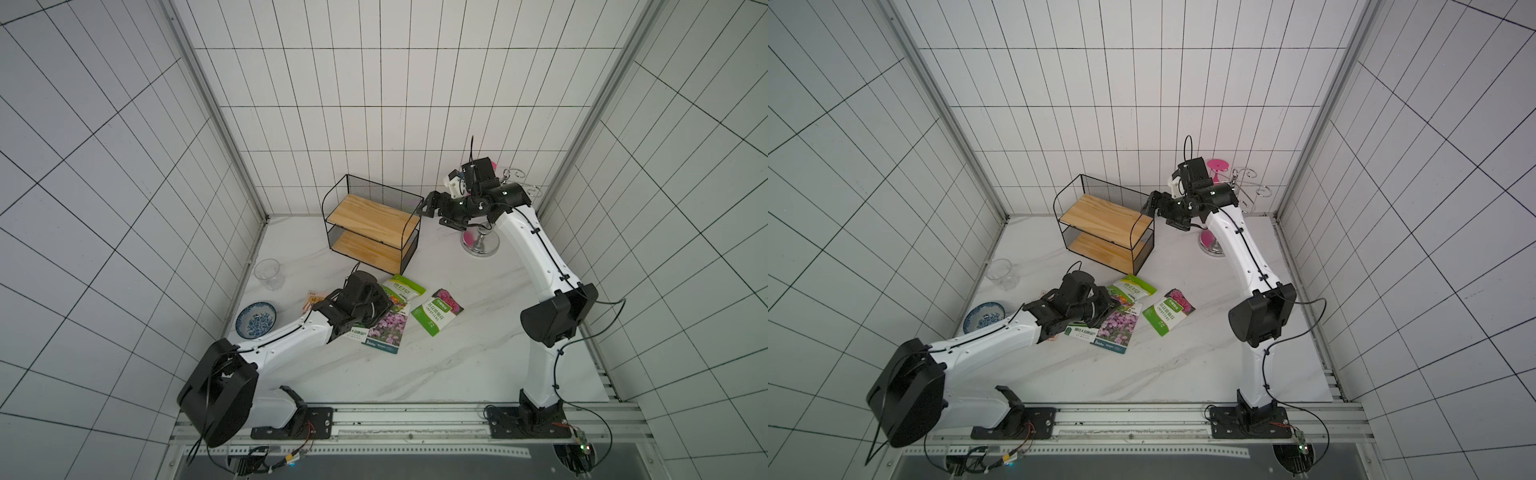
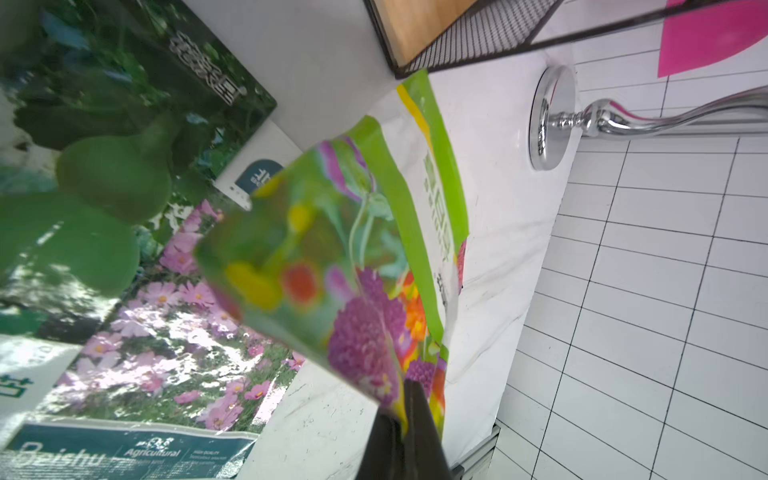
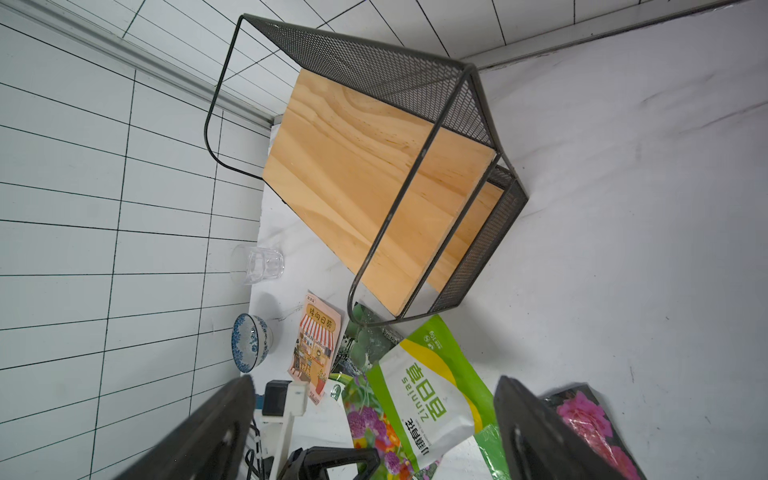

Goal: Take the seed bag off the shelf
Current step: Place the seed packet at the center of the board.

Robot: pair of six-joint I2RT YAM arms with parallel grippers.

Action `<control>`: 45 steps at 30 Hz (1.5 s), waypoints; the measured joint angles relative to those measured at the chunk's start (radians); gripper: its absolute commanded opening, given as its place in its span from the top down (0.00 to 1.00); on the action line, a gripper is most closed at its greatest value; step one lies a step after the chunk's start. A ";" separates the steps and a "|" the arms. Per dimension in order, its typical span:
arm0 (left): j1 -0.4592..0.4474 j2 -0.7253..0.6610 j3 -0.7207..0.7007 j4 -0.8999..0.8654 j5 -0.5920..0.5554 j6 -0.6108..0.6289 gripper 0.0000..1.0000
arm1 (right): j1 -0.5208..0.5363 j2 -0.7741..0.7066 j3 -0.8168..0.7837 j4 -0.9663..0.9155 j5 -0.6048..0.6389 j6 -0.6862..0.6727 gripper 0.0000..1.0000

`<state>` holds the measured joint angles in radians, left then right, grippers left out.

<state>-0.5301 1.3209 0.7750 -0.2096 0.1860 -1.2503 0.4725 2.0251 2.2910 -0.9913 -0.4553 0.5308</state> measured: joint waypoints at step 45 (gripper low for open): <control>-0.109 0.830 0.747 -0.033 0.131 0.148 0.33 | -0.036 -0.077 -0.013 -0.077 0.037 -0.056 0.06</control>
<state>-0.6392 2.1509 1.5219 -0.2428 0.3168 -1.1023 0.4366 1.9480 2.2776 -1.0683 -0.4179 0.4744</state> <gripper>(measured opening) 0.656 0.944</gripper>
